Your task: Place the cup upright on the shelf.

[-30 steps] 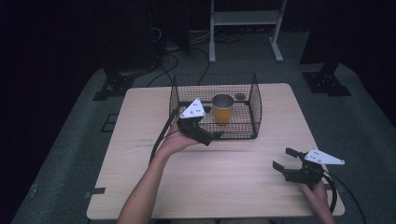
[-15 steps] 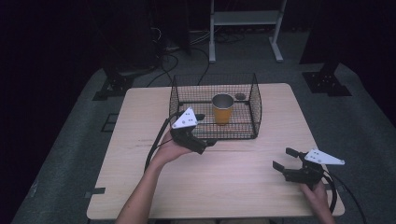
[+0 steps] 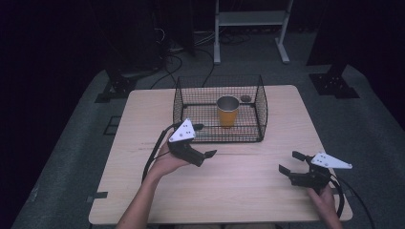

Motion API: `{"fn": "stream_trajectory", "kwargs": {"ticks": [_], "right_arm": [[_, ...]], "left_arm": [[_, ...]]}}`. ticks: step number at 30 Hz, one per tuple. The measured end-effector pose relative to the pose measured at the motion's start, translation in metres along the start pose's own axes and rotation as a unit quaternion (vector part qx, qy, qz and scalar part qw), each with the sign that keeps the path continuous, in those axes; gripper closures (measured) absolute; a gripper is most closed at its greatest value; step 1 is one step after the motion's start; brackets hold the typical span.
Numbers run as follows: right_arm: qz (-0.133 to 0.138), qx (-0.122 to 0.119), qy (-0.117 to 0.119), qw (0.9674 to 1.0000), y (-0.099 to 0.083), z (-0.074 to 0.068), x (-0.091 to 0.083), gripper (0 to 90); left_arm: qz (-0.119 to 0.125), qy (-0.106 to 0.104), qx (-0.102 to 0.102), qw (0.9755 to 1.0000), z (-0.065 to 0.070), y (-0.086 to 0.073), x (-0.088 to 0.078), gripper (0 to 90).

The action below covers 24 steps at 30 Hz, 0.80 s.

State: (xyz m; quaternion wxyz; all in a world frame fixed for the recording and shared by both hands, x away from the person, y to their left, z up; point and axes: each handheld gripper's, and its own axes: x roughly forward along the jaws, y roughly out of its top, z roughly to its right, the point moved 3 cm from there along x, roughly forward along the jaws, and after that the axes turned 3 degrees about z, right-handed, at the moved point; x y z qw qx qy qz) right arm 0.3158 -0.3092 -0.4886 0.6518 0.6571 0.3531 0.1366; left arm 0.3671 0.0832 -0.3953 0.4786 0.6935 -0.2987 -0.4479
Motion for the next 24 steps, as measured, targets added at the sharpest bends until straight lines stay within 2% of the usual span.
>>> {"fn": "stream_trajectory", "kwargs": {"ticks": [10,14,16,17,18,19,20,21,22,23,24], "right_arm": [[0.000,-0.002,-0.003,1.0000,0.000,0.000,0.000,13.0],[0.000,-0.004,-0.005,1.0000,0.000,0.000,0.000,13.0],[-0.001,-0.005,-0.005,1.0000,0.000,-0.001,0.000,13.0],[-0.002,-0.006,-0.005,1.0000,0.000,-0.001,0.000,13.0],[-0.001,-0.005,-0.005,1.0000,0.000,-0.001,0.000,13.0],[-0.001,-0.005,-0.006,1.0000,0.000,-0.001,0.000,13.0],[-0.001,-0.005,-0.006,1.0000,0.000,-0.001,0.000,13.0],[-0.001,-0.004,-0.006,1.0000,0.000,-0.001,0.000,13.0],[-0.001,-0.004,-0.006,1.0000,0.000,-0.001,0.000,13.0],[-0.001,-0.005,-0.005,1.0000,0.000,-0.001,0.000,13.0],[-0.001,-0.005,-0.005,1.0000,0.000,-0.001,0.000,13.0]], "left_arm": [[0.010,0.004,-0.003,0.9999,0.011,-0.011,-0.015,1.5],[0.014,0.013,-0.002,0.9998,0.017,-0.018,-0.022,1.5],[0.026,0.013,-0.010,0.9995,0.022,-0.022,-0.026,1.5],[0.035,0.021,-0.013,0.9991,0.027,-0.027,-0.032,1.5],[0.050,0.020,-0.025,0.9983,0.030,-0.029,-0.036,1.5],[0.050,0.020,-0.025,0.9983,0.030,-0.029,-0.036,1.5],[0.067,0.020,-0.034,0.9970,0.032,-0.032,-0.039,1.5],[0.061,0.033,-0.025,0.9973,0.036,-0.034,-0.045,1.5],[0.061,0.033,-0.025,0.9973,0.036,-0.034,-0.045,1.5],[0.079,0.042,-0.018,0.9958,0.040,-0.034,-0.052,1.5],[0.079,0.042,-0.018,0.9958,0.040,-0.034,-0.052,1.5]]}}
